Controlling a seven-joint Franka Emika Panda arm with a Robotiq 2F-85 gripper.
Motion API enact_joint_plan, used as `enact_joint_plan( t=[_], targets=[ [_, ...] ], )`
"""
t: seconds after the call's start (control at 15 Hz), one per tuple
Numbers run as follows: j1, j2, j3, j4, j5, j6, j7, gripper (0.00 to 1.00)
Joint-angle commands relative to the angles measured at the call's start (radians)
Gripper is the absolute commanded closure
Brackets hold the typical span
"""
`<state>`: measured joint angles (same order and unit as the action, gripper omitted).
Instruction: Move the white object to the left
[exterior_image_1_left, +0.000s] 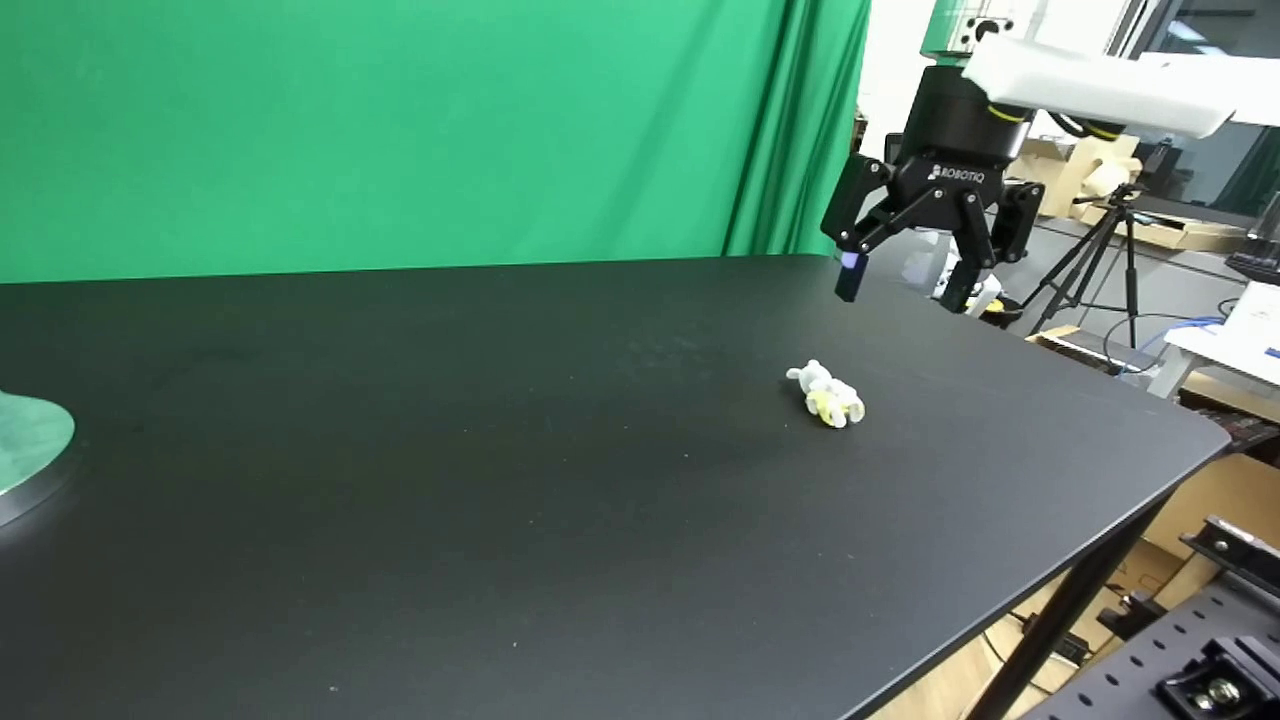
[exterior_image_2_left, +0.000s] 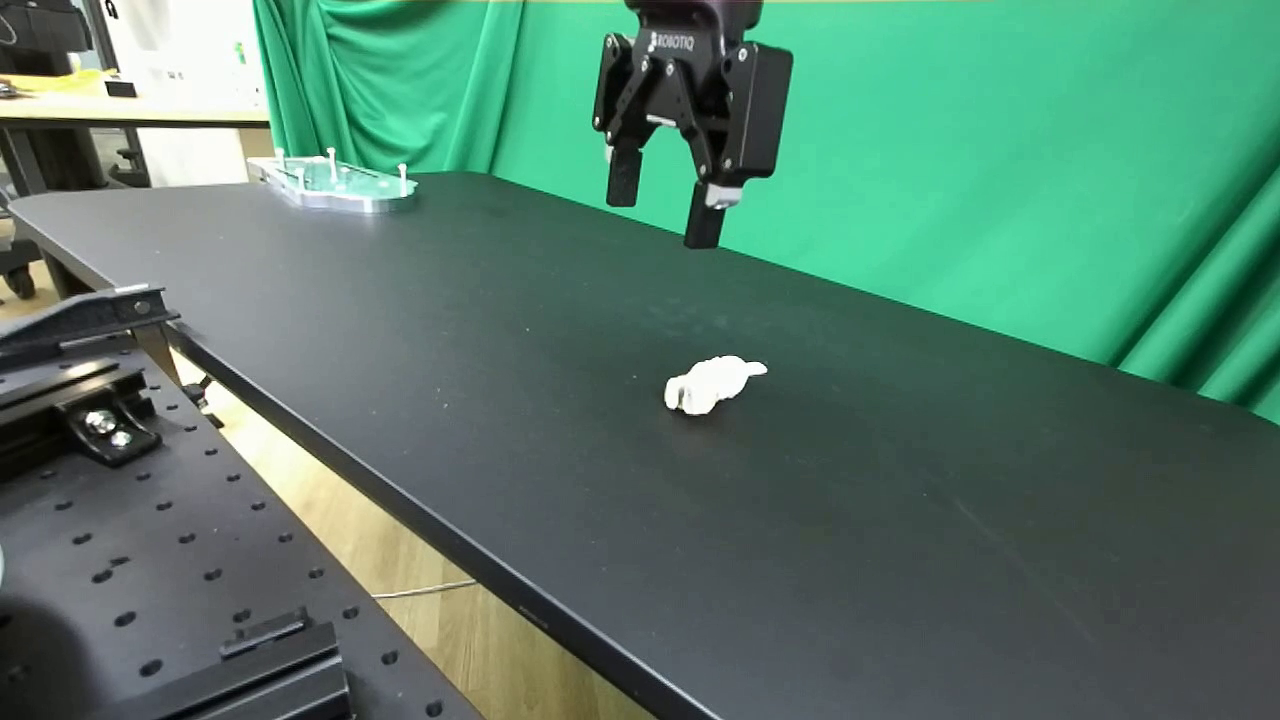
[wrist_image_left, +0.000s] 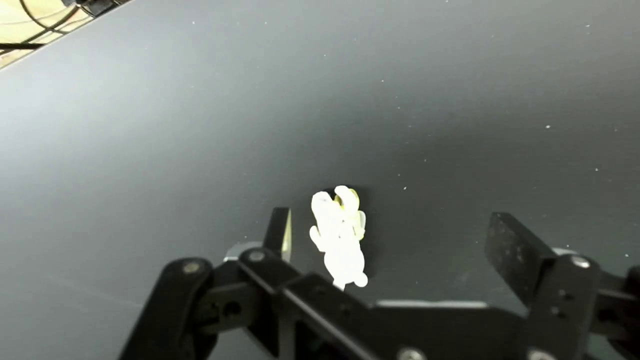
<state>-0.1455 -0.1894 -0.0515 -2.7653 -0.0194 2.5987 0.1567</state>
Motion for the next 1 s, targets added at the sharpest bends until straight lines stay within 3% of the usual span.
enact_joint_plan(
  t=[0.0,0.53,0.93],
  targets=[
    [0.007,0.002,-0.008,0.000,-0.002,-0.002,0.001,0.00],
    [-0.008,0.020,0.000,0.009,-0.038,0.000,0.045,0.00],
    [-0.037,0.144,-0.068,0.073,-0.054,0.041,-0.081,0.00]
  ],
)
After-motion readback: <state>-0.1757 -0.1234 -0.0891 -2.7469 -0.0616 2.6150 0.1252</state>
